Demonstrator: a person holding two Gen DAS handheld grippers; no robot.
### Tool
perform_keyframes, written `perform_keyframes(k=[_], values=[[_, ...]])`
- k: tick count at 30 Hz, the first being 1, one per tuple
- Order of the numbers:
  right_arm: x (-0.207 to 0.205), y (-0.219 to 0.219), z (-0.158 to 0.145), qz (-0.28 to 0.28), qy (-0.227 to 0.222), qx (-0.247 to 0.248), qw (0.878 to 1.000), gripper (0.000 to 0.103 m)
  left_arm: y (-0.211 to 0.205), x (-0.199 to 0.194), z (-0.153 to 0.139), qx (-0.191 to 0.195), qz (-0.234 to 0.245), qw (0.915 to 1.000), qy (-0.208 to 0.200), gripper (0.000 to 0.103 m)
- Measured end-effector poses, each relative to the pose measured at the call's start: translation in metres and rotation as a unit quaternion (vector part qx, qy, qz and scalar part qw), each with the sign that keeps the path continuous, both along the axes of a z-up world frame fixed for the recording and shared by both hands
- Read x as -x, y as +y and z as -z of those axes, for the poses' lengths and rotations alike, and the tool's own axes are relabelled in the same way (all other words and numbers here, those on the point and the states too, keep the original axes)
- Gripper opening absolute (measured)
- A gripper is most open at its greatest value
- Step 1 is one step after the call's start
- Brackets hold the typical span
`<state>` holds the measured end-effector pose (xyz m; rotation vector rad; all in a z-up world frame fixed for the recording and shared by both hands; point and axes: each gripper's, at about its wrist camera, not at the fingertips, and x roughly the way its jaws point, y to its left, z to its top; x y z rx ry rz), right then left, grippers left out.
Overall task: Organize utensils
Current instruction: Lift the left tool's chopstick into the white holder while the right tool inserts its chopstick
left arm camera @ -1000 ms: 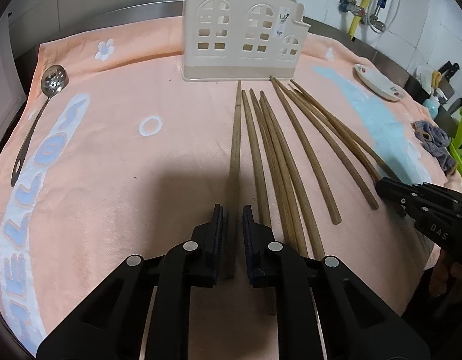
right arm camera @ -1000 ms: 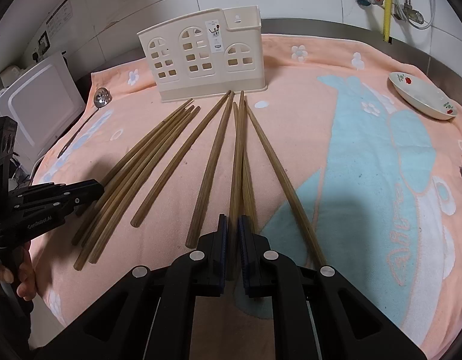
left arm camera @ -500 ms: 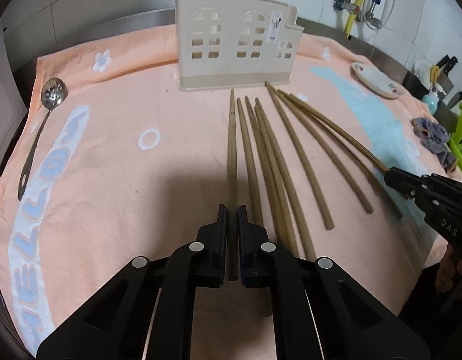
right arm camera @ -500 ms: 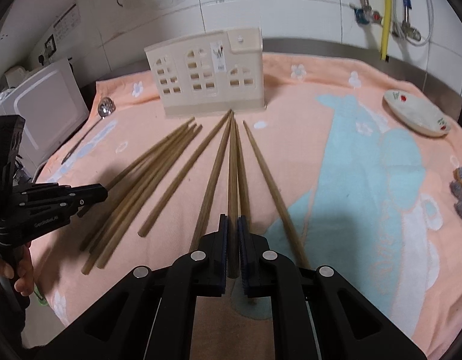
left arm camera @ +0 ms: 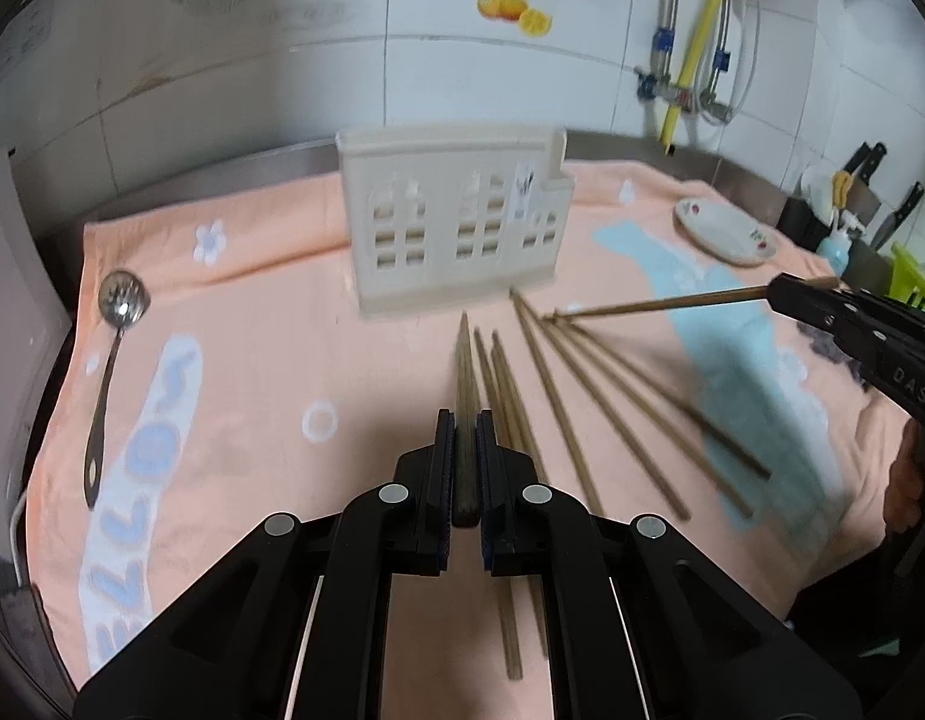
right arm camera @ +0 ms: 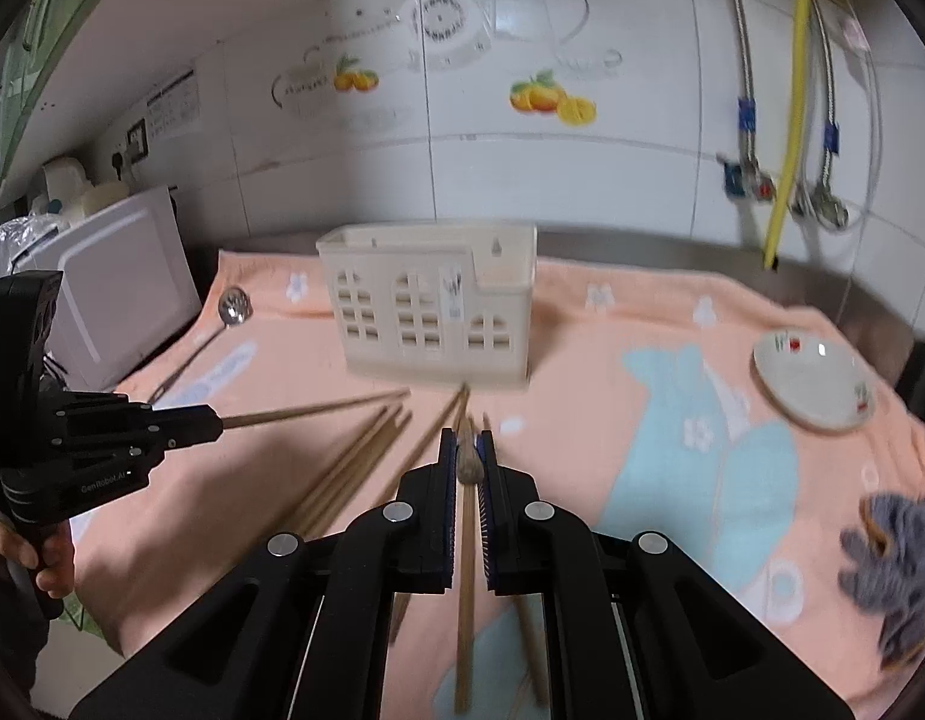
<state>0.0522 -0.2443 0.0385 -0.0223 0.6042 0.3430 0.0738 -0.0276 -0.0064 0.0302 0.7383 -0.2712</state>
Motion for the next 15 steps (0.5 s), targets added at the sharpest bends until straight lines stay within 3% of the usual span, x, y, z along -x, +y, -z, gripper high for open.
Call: perform_keyframes(k=[15], values=[[-0.054, 0.007, -0.064, -0.045, -0.041, 0.009, 0.998, 0.007, -0.011, -0.039, -0.047, -0.01, 0.01, 0.9989, -0.045, 0.006]])
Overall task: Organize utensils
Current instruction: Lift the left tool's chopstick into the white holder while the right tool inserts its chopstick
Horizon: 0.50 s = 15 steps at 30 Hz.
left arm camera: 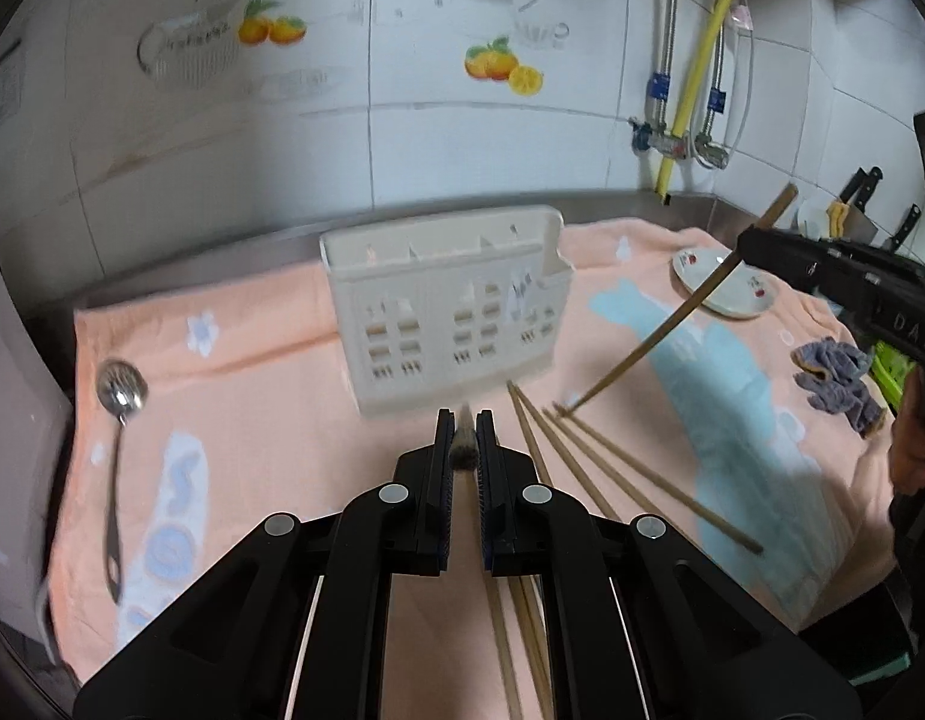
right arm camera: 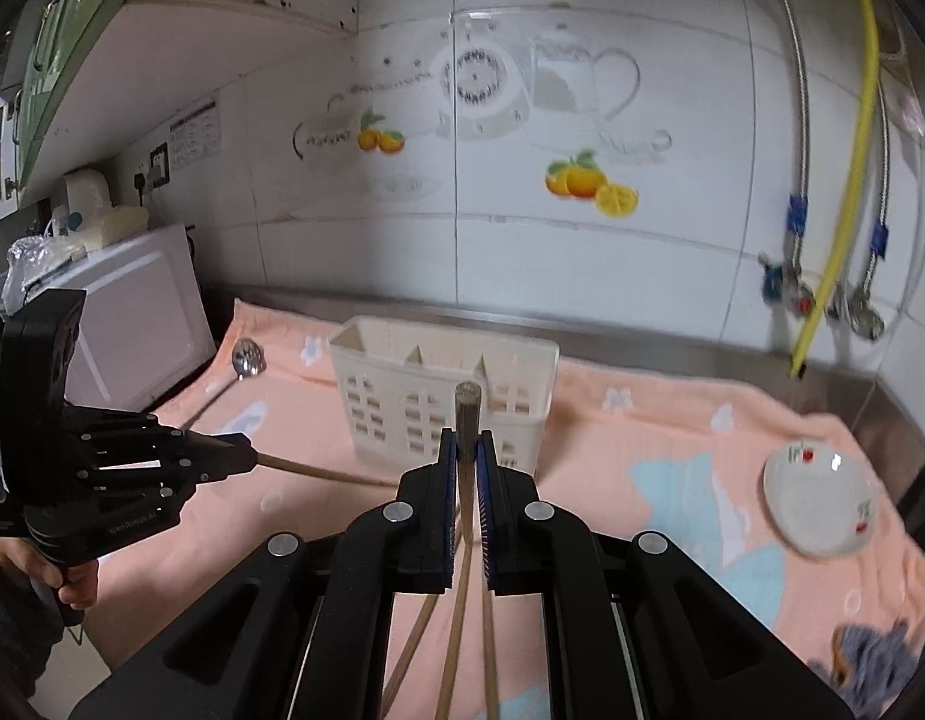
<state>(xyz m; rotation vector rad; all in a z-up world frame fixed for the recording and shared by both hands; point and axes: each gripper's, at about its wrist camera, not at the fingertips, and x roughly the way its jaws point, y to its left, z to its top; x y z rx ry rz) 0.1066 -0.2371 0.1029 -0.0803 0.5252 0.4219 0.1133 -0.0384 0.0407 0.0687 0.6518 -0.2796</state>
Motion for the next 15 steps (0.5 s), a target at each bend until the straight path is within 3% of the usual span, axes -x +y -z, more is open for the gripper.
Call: perform_keyframes(k=[7, 15], values=[[-0.025, -0.001, -0.045, -0.017, -0.021, 0.002, 1.0, 0.007, -0.01, -0.019, -0.041, -0.043, 0.003, 0.9983, -0.04, 0.006], [-0.039, -0.004, -0.085, -0.033, -0.039, 0.001, 0.999, 0.007, -0.015, -0.026, -0.09, -0.056, 0.008, 0.9951, -0.082, 0.006]])
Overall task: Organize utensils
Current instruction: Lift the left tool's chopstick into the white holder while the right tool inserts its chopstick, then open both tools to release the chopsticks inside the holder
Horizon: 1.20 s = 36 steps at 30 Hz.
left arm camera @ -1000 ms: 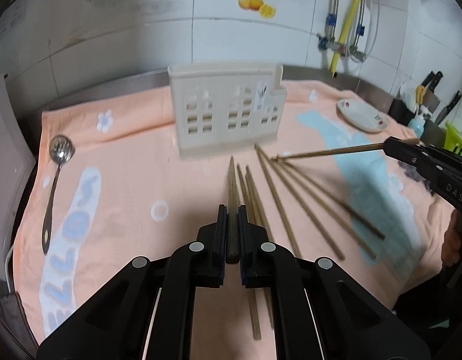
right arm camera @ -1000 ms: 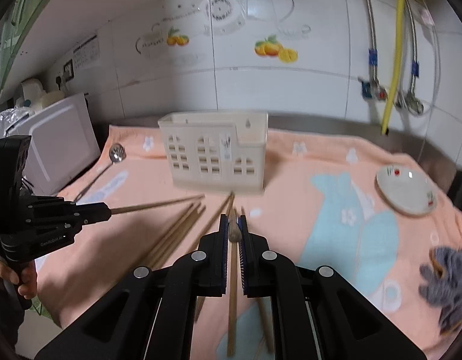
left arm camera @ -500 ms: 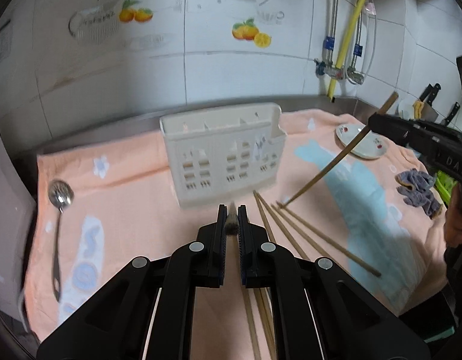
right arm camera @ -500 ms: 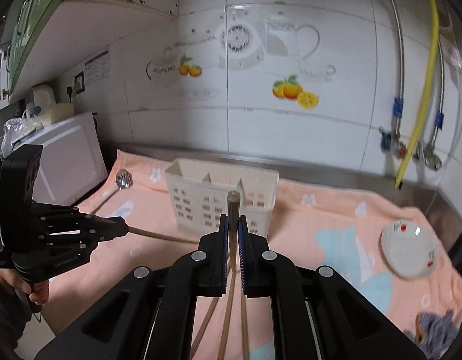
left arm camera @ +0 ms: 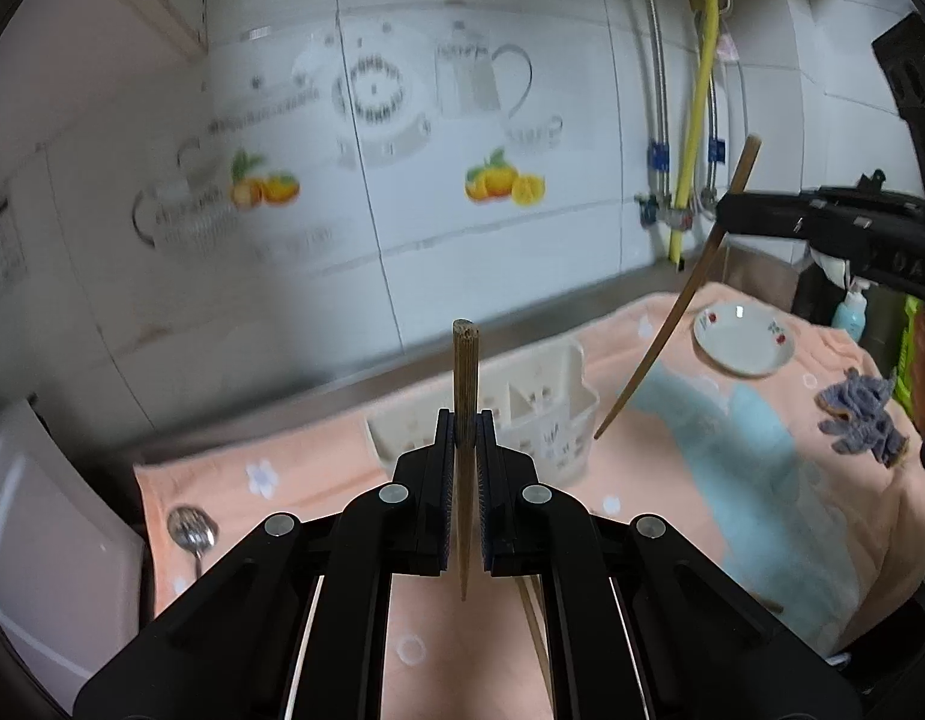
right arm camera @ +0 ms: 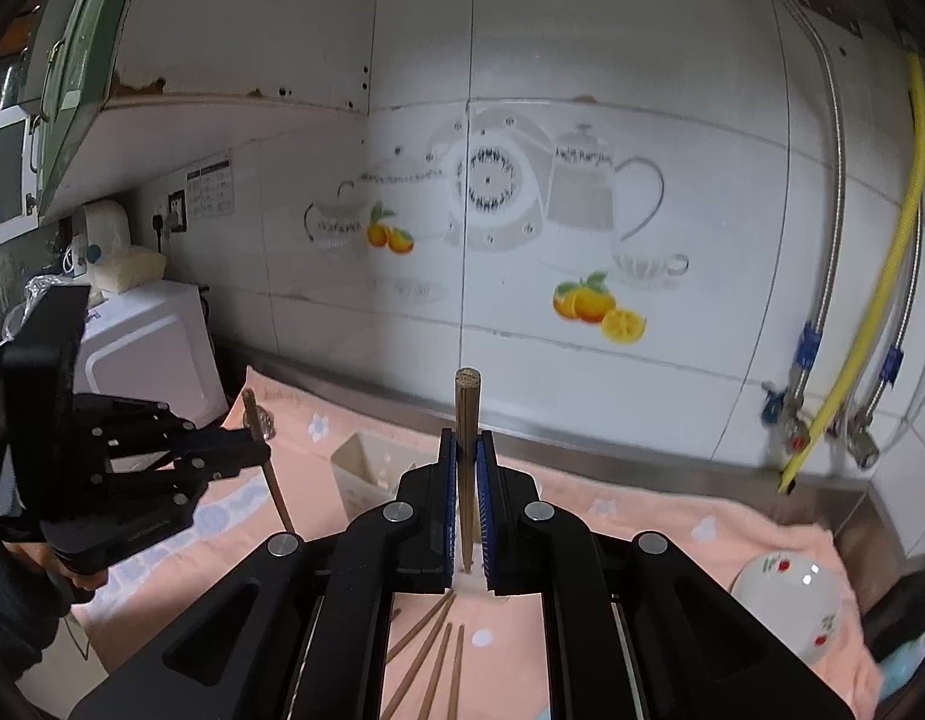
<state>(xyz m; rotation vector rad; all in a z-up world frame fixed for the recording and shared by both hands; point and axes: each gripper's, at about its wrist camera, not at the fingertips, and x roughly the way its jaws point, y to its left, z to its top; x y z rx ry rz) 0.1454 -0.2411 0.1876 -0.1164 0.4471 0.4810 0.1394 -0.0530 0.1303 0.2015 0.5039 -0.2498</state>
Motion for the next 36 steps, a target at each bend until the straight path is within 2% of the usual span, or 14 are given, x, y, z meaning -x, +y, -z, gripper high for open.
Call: perform_keyframes(k=[7, 12, 15, 19, 25, 32, 36], values=[[-0.02, 0.0, -0.013, 0.008, -0.005, -0.007, 1.0, 0.007, -0.006, -0.008, -0.052, -0.004, 0.003, 0.9986, -0.052, 0.006], [-0.034, 0.001, -0.018, 0.014, -0.012, -0.01, 1.0, 0.007, -0.011, -0.021, -0.076, -0.004, 0.004, 0.997, -0.078, 0.006], [-0.046, 0.004, -0.013, 0.017, -0.004, -0.007, 1.0, 0.007, -0.013, -0.032, -0.08, -0.009, -0.005, 0.996, -0.089, 0.006], [-0.06, 0.011, 0.006, 0.021, 0.015, 0.006, 1.0, 0.007, -0.012, -0.053, -0.064, -0.001, -0.014, 0.9974, -0.071, 0.006], [-0.07, 0.013, 0.034, 0.02, 0.04, 0.015, 0.999, 0.007, -0.001, -0.08, -0.027, 0.011, -0.029, 0.9993, -0.02, 0.006], [-0.076, 0.016, 0.054, 0.019, 0.061, 0.017, 0.998, 0.007, 0.014, -0.088, -0.001, 0.023, -0.038, 0.9989, 0.016, 0.007], [-0.072, 0.018, 0.056, 0.02, 0.056, 0.024, 0.998, 0.009, 0.018, -0.084, 0.003, 0.025, -0.044, 0.9985, 0.019, 0.007]])
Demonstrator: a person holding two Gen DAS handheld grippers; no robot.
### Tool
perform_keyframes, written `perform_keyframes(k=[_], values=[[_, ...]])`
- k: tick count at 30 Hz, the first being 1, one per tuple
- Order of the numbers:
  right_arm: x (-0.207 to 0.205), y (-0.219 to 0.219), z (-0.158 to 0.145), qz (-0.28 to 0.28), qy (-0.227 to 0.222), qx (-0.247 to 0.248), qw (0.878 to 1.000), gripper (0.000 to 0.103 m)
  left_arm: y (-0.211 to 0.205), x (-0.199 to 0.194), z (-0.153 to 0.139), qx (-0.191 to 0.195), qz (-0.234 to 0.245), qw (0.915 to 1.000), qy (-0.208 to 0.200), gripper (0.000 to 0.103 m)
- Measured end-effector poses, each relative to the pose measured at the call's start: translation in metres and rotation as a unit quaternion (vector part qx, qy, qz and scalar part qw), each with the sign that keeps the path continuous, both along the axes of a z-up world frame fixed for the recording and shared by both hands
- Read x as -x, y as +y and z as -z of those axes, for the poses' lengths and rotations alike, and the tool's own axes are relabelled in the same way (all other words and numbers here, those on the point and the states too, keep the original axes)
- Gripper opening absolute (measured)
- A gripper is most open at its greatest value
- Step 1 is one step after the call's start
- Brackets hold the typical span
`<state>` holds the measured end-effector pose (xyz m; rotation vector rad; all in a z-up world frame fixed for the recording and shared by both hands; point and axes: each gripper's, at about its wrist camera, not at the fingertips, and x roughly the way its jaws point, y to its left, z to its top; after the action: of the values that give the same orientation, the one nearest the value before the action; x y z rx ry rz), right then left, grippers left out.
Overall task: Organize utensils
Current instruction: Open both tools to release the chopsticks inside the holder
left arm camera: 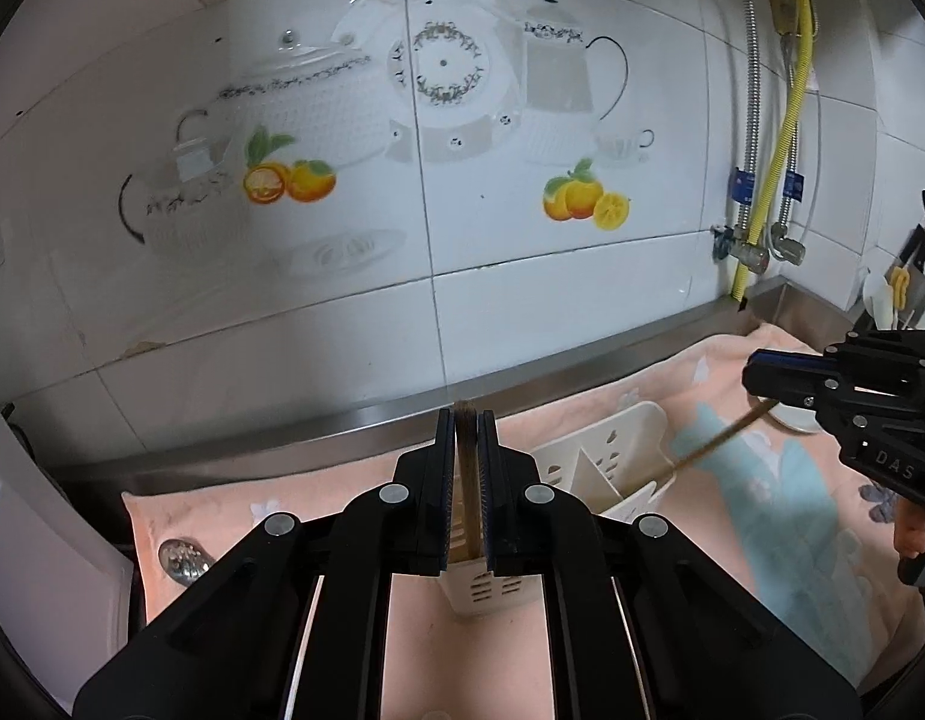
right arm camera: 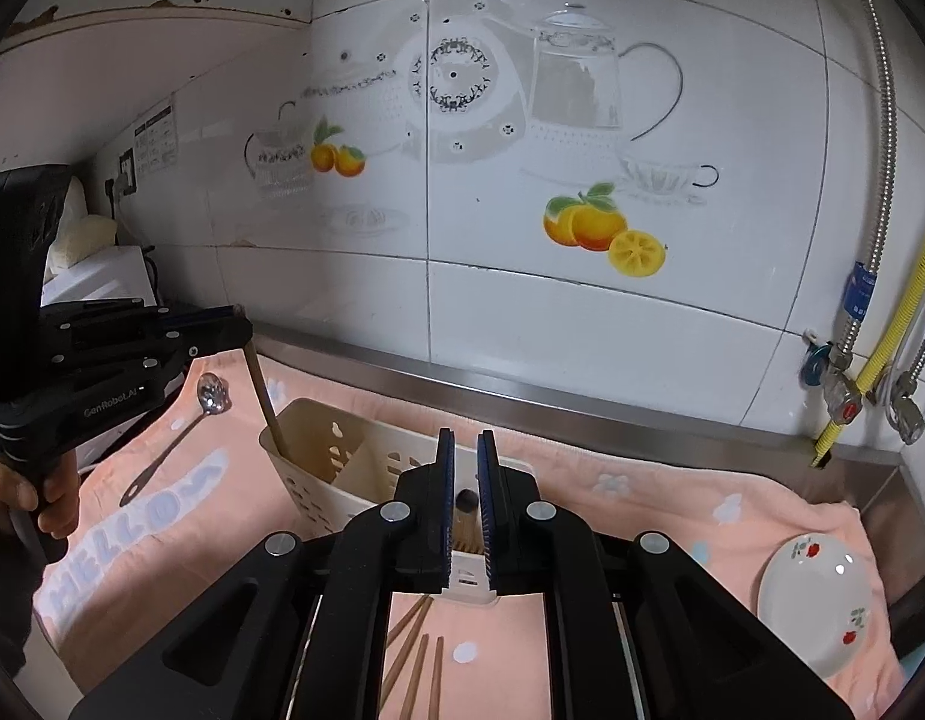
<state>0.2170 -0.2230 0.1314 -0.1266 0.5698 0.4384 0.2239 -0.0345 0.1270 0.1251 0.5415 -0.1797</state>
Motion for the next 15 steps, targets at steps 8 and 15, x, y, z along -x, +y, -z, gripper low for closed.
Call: perform_keyframes(k=[8, 15], values=[[0.022, -0.007, -0.013, 0.011, -0.031, 0.002, 0.999, 0.02, 0.006, 0.021, -0.006, 0.002, -0.003, 0.9999, -0.01, 0.027], [0.06, -0.011, -0.009, 0.011, -0.042, 0.01, 0.999, 0.028, 0.01, 0.054, 0.001, 0.008, -0.001, 0.9999, -0.009, 0.044]])
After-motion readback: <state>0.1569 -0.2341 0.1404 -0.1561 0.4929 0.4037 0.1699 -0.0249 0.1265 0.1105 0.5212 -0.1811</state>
